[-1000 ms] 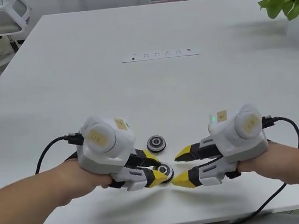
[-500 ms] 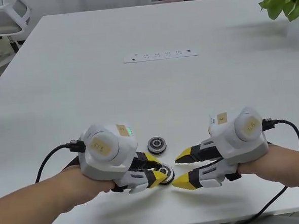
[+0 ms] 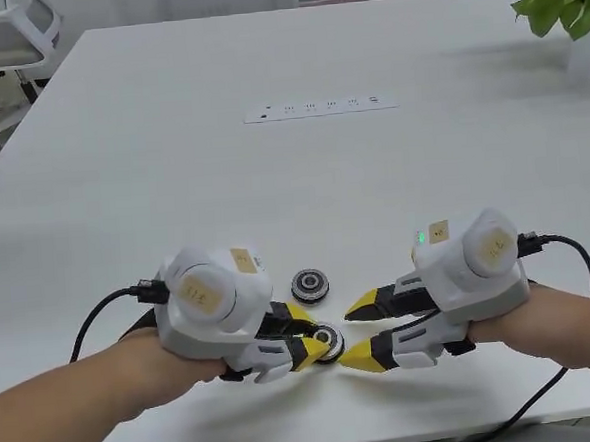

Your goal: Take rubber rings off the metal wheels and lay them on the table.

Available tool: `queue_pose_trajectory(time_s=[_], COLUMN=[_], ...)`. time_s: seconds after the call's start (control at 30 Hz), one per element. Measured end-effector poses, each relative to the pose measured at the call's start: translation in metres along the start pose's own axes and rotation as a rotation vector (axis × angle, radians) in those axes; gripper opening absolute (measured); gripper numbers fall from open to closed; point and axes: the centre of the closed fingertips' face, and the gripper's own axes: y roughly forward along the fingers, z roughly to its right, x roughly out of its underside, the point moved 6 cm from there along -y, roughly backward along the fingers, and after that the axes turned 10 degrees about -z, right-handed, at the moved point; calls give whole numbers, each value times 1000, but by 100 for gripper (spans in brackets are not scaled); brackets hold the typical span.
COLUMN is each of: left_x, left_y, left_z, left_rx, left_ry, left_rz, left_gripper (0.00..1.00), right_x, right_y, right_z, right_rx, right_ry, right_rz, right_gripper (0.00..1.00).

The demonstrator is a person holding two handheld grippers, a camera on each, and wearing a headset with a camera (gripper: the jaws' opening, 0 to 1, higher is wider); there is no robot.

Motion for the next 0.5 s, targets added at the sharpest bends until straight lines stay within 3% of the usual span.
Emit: queue_pose_trajectory(time_s=[0.5], left_x=[0], left_y=[1], left_z=[-2], left_rx=[-15], left_ry=[4], left_rz=[7], left_gripper=[13], right_x=[1], right_y=[8], right_z=[0], right_rx=[-15], right_ry=[9], right_rz=[3], right_gripper=[25])
